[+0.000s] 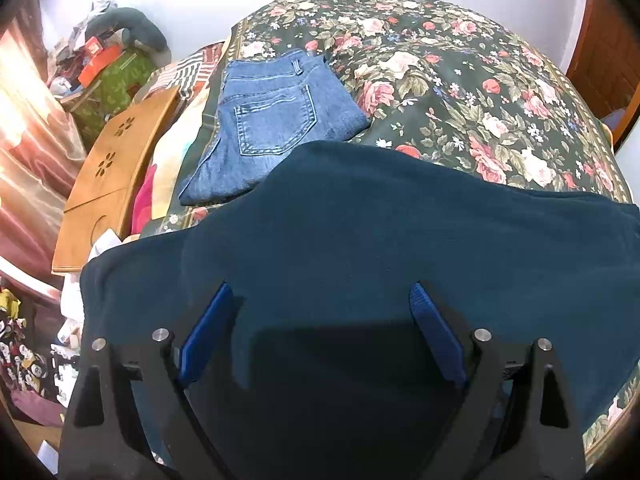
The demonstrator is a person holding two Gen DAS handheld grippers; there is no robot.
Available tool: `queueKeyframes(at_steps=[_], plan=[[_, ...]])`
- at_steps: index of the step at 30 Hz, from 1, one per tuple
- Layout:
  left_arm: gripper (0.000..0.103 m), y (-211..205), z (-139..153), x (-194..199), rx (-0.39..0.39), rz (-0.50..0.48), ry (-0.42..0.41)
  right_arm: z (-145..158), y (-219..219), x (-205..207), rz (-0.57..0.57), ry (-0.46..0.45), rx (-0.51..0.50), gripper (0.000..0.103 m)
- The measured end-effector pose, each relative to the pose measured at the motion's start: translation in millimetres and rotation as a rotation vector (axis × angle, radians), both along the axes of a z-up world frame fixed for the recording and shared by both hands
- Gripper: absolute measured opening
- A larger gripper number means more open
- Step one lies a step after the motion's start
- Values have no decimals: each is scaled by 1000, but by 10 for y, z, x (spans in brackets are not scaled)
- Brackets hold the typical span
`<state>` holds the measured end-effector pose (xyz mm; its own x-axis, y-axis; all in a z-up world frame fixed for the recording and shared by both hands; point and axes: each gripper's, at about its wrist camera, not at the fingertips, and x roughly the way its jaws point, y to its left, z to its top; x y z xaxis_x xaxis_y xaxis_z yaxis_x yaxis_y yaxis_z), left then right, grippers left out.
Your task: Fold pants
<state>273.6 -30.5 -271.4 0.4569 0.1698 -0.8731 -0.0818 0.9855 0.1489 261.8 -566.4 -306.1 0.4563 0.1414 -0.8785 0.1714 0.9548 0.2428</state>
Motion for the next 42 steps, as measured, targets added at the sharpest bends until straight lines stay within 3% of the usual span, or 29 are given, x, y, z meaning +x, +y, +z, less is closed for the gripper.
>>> queueKeyframes(at_steps=[3, 10, 13, 16, 20, 23, 27, 29, 33, 37, 42], plan=[[91, -38, 39, -52, 33, -12, -13, 141, 67, -36, 0, -32, -90, 25], [91, 8, 188, -94, 51, -12, -47, 790, -8, -6, -70, -232, -199, 24], [91, 75, 279, -82, 38, 8, -73, 840, 18, 165, -60, -244, -262, 24], [91, 145, 329, -86, 31, 29, -90, 581, 41, 436, -46, -171, -302, 24], [91, 249, 325, -119, 24, 43, -88, 105, 13, 628, -62, -22, -221, 25], [91, 320, 283, -133, 48, 39, -72, -22, -10, 642, -70, 36, -202, 28], [91, 401, 265, -145, 46, 38, -66, 257, 21, 524, -95, 25, -254, 33], [90, 411, 271, -144, 21, 35, -66, 468, 115, 439, -64, -25, -270, 33], [91, 305, 255, -140, -29, -15, -52, 783, 433, 216, 36, -112, -190, 43], [91, 140, 121, -172, -16, -76, -2, 743, 800, 35, 114, -124, -101, 48], [91, 87, 52, -348, -15, -123, 7, 354, 1112, -196, 174, -22, -68, 48]])
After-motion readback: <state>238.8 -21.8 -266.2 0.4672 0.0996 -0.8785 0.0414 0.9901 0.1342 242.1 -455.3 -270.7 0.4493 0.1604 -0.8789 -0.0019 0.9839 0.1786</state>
